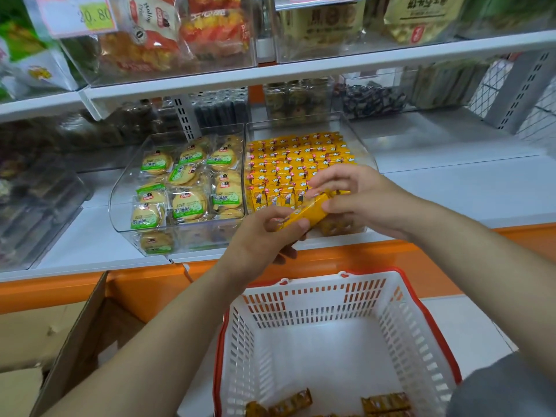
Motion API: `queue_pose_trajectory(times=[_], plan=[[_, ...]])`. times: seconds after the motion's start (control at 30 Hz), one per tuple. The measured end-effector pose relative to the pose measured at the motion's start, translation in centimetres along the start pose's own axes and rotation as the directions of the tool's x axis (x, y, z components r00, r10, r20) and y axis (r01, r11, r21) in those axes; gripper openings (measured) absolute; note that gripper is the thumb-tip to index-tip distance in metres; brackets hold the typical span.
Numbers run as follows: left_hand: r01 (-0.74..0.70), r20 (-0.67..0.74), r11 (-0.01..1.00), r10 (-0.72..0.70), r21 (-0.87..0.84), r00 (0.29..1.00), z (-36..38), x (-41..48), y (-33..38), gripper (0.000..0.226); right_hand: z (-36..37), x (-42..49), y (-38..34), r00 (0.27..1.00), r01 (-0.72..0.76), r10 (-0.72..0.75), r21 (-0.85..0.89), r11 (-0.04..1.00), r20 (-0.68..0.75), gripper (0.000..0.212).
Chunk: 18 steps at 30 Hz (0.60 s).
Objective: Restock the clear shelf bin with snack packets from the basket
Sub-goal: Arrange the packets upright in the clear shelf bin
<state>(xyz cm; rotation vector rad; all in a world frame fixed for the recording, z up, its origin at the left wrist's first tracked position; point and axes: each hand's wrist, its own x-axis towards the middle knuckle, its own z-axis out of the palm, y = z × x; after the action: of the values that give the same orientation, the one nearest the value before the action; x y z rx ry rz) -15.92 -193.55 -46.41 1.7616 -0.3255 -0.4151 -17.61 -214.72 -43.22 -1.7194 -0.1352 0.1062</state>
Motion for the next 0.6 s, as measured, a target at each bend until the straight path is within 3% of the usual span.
queue_pose_trajectory(times=[0.23, 0.3, 0.4, 0.5, 0.6], plan=[[-0.010, -0.090, 0.974, -0.011, -0.227, 0.996, -0.6, 0.5, 0.4, 0.056, 0.2, -0.2, 0.4, 0.992, 0.127, -0.124, -0.290, 0.949, 0.031, 0.041], [-0.016, -0.131, 0.960, -0.022, -0.279, 0.991, -0.8, 0.5, 0.4, 0.051, 0.7, -0.3, 0.4, 0.986, 0.165, -0.150, -0.313, 0.935, 0.073, 0.035], [-0.067, -0.192, 0.973, 0.024, -0.221, 0.981, -0.9, 0.5, 0.5, 0.041, 0.2, -0.2, 0.1, 0.987, 0.161, -0.147, -0.286, 0.945, 0.068, 0.024], [-0.143, -0.229, 0.984, 0.115, -0.109, 0.967, -0.8, 0.5, 1.2, 0.037, -1.8, -0.1, 0.2, 0.964, 0.158, -0.241, -0.482, 0.862, -0.115, 0.027], [-0.188, -0.253, 0.982, 0.190, 0.031, 0.949, -0.6, 1.1, 2.3, 0.040, -4.5, 0.4, 1.1, 0.860, 0.014, -0.382, -0.730, 0.683, -0.340, 0.051]])
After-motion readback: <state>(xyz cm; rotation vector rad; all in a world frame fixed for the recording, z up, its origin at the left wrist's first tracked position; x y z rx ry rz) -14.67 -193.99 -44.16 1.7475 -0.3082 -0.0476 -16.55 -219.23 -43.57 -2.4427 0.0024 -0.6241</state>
